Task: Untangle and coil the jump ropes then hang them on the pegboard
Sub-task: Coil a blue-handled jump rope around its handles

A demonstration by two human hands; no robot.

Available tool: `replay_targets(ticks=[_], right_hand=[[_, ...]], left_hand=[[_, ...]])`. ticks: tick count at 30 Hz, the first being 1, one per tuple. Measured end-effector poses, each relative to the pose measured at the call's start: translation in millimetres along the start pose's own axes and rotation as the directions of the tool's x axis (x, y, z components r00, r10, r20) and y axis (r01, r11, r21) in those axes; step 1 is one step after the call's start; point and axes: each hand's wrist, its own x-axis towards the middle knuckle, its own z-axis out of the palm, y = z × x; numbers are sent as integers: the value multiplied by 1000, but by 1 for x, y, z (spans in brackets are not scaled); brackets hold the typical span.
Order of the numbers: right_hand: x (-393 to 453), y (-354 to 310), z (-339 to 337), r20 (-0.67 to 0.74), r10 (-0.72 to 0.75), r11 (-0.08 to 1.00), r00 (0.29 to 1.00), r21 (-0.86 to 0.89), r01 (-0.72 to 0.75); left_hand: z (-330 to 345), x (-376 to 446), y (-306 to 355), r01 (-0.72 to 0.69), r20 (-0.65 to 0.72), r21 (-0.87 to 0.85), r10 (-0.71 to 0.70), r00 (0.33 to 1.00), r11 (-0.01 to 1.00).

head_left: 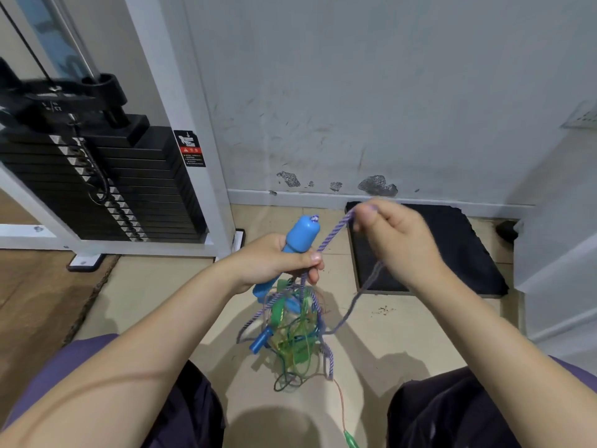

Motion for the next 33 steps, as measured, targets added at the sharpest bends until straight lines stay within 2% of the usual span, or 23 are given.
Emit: replay_targets(ticks=[2, 4, 7, 10, 12, 17, 21, 23, 25, 28, 30, 33], right_hand=[[4, -1, -12, -124, 61, 994, 990, 102, -48], [6, 1, -23, -133, 123, 986, 983, 128, -106], [6, 5, -25, 6, 202, 978, 979, 59, -202], [0, 8, -16, 186, 231, 971, 955, 14, -238], [-5, 8, -6, 303, 240, 970, 922, -34, -241], [-9, 3, 1, 457, 273, 962, 847, -140, -234], [-7, -7, -10, 596, 371, 924, 712, -314, -219], [-8, -5, -9, 597, 372, 922, 711, -324, -210], [-8, 1, -6, 525, 359, 931, 771, -256, -259], [-6, 9, -6, 474, 346, 916, 810, 18, -402], [-5, 10, -6, 458, 324, 898, 828, 126, -421], [-4, 8, -6, 455, 285, 878, 844, 230, -420]], left_hand=[[-4, 0, -6, 72, 1, 123, -73, 997, 990], [-7, 0, -8, 122, -62, 146, -114, 992, 982], [-2, 0, -4, 91, -127, 50, -84, 988, 995], [6, -1, 4, 40, -113, -66, -47, 993, 997], [8, -2, 8, 7, -101, -85, -16, 995, 996], [12, -2, 12, -22, -43, -57, 20, 999, 998], [14, -3, 11, 9, 42, 32, -11, 999, 999], [14, -3, 9, 28, 59, 67, -32, 998, 997], [10, -1, 6, 42, -2, 41, -42, 999, 998], [1, 1, -1, 72, -175, 86, -56, 983, 994], [1, 3, -5, 102, -244, 124, -69, 967, 987], [8, 5, -5, 105, -271, 106, -73, 960, 989]])
